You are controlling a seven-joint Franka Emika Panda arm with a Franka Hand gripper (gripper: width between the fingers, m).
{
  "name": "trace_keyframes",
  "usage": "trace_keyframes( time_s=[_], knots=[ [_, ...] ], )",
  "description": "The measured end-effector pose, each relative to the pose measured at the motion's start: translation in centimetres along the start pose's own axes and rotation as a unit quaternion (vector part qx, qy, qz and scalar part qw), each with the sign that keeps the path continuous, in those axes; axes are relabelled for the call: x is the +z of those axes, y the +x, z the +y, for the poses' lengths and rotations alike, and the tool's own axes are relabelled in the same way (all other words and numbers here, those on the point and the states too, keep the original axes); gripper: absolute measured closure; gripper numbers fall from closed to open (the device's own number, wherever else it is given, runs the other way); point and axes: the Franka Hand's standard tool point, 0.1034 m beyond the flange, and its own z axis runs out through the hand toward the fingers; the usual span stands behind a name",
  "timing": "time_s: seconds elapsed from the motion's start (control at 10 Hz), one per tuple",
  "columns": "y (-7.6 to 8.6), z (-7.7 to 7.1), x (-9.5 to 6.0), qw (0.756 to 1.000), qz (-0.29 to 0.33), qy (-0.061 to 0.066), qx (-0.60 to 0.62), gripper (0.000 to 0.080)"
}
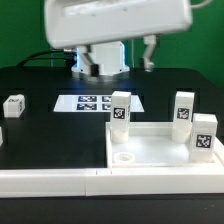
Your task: Assemble square table
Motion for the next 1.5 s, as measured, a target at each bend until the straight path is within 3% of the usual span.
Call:
trace_keyframes(
  time_s=[0.2,0.6,0.7,1.0,1.2,1.5],
  knots=[
    [0.0,2.4,-0.2,0.998,0.011,-0.008,-0.064,0.0151],
    [-0.4,2.3,-0.1,0.998,-0.008,-0.005,-0.064,0.0151],
    [-1.3,2.4,0.0,0.997,-0.047,0.002,-0.067,0.0151],
    [-3.8,6.8,-1.8,0.985,-0.156,0.018,-0.07,0.0151],
    [-5.1,8.9,-1.8,0.976,-0.206,0.018,-0.064,0.0151],
    [-5.9,8.9,-1.7,0.947,-0.314,0.019,-0.066,0.0151]
  ],
)
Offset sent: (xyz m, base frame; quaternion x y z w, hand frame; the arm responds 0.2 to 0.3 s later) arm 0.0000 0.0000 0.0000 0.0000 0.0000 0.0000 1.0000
